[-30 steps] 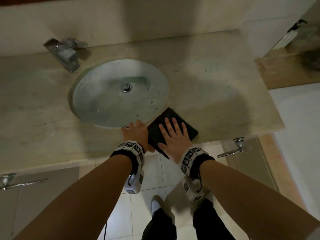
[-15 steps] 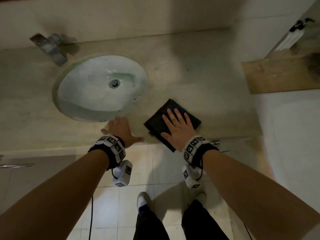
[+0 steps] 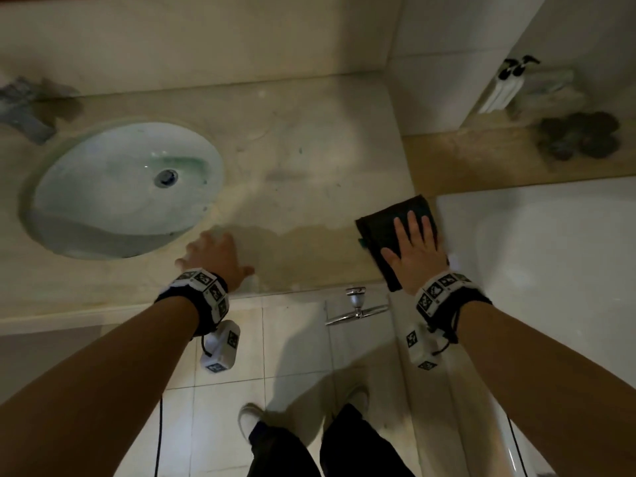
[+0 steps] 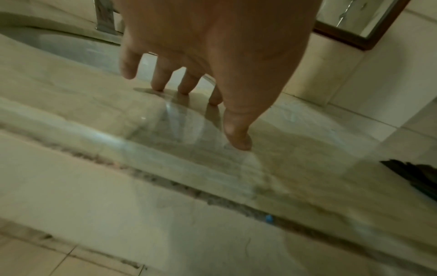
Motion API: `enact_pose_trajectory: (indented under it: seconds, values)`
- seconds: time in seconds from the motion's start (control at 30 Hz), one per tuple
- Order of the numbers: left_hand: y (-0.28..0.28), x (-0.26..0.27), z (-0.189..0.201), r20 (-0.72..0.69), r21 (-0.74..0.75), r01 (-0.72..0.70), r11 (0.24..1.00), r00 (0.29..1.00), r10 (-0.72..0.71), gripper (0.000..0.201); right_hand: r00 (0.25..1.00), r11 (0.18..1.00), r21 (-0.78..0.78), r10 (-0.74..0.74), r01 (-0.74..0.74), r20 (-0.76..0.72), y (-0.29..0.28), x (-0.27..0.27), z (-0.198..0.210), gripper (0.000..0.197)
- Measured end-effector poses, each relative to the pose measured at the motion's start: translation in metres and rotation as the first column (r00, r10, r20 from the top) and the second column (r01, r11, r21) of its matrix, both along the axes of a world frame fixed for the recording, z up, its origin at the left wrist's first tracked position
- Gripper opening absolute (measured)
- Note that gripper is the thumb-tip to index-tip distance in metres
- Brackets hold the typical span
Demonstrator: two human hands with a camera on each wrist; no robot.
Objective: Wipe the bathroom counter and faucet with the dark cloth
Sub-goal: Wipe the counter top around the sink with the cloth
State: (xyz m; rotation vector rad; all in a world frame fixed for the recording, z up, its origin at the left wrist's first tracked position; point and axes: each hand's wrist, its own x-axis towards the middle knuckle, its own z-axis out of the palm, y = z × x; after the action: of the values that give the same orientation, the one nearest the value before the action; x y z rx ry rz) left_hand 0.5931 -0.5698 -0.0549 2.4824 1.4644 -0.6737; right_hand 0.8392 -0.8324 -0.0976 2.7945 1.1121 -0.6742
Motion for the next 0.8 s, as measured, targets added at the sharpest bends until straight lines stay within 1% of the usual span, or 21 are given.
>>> enact_pose_trajectory:
  seconds: [0.13,0.2,0.23,0.33,0.43,0.53,0.63,0.7,0.8]
  values:
    - [0.005,-0.001,0.001,-0.023,0.026,0.048,0.999,0.999,-0.047,0.079,0.997,1.000,-0.018,-0.021,0.023,0.077,0.010,-0.012,-0.004,0.071]
    - [0.008,-0.002,0.000,-0.014,0.036,0.064,0.997,0.998,-0.064,0.080,0.994,1.000,-0.008,0.015,-0.014,0.105,0.020,-0.023,-0.002,0.074]
    - [0.009,-0.002,-0.001,-0.003,0.036,0.066,0.997,0.998,-0.066,0.081,0.993,0.999,0.002,0.053,-0.053,0.109,0.030,-0.031,-0.001,0.076]
    - [0.010,-0.001,-0.003,0.016,0.029,0.060,0.998,0.998,-0.061,0.083,0.970,0.973,0.021,0.226,-0.228,0.086,0.075,-0.068,0.002,0.073]
    - [0.011,-0.002,-0.006,0.021,0.037,0.067,0.997,0.998,-0.067,0.080,0.923,0.922,0.047,0.384,-0.385,0.034,0.127,-0.108,0.003,0.071]
    - [0.011,-0.001,-0.005,0.048,0.041,0.052,0.998,0.997,-0.054,0.073,0.874,0.873,0.047,0.485,-0.486,0.024,0.160,-0.133,0.002,0.071]
    - [0.015,0.006,-0.002,0.006,0.037,0.066,0.997,0.998,-0.066,0.069,0.862,0.861,0.053,0.506,-0.506,0.005,0.171,-0.136,0.002,0.070]
    - [0.017,0.010,0.000,-0.029,0.013,0.074,0.997,0.997,-0.074,0.071,0.861,0.860,0.058,0.509,-0.507,-0.010,0.170,-0.132,0.003,0.070]
    - [0.018,0.014,0.004,-0.055,-0.022,0.056,0.998,0.997,-0.057,0.086,0.866,0.866,0.071,0.499,-0.495,-0.045,0.159,-0.119,0.004,0.071]
